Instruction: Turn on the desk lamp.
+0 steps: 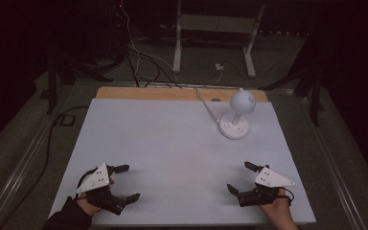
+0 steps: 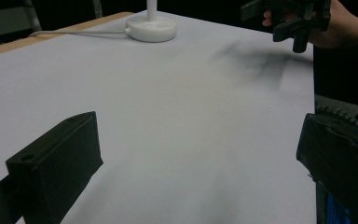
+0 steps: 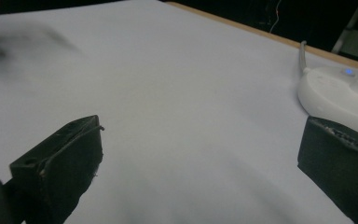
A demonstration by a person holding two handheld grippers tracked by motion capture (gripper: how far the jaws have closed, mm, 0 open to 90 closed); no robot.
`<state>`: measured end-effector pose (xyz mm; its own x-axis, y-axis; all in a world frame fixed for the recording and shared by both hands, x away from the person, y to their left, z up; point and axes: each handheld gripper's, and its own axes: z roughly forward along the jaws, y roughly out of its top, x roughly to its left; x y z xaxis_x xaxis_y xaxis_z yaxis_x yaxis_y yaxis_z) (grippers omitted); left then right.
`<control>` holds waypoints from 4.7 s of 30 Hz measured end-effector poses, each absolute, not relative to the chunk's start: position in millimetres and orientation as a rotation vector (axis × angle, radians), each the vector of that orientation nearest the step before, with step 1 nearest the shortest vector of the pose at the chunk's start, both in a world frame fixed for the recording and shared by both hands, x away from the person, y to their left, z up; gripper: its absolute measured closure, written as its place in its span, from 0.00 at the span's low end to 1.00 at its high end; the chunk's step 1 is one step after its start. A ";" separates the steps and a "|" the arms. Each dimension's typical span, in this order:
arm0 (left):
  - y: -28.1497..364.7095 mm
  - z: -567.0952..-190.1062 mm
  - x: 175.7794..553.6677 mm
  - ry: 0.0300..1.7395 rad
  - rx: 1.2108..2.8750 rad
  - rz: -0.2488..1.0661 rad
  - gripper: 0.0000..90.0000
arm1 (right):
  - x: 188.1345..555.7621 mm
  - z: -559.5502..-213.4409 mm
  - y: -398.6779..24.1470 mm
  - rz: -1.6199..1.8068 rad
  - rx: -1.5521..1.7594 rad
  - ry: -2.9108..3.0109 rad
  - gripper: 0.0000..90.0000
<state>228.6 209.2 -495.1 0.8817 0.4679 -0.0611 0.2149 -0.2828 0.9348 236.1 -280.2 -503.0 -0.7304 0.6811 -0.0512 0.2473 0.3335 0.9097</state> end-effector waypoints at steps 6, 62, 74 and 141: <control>208.6 -495.1 228.0 0.506 1.873 0.266 0.00 | 232.5 -499.6 -275.6 1.401 0.822 2.203 0.00; 208.5 -494.3 228.8 0.510 1.864 0.263 0.00 | 276.1 -435.4 -296.9 1.560 0.814 2.150 0.00; 208.6 -494.3 228.9 0.511 1.865 0.264 0.00 | 306.3 -437.7 -315.0 1.522 0.882 2.118 0.00; 209.7 -494.6 231.3 0.529 1.856 0.274 0.00 | 429.1 -492.3 -348.9 1.333 1.388 1.906 0.72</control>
<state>231.3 209.7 -494.6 0.8719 0.4848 -0.0688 0.2232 -0.2685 0.9371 429.1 -348.9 -492.3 -0.4066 0.8945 0.1859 0.4818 0.0370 0.8755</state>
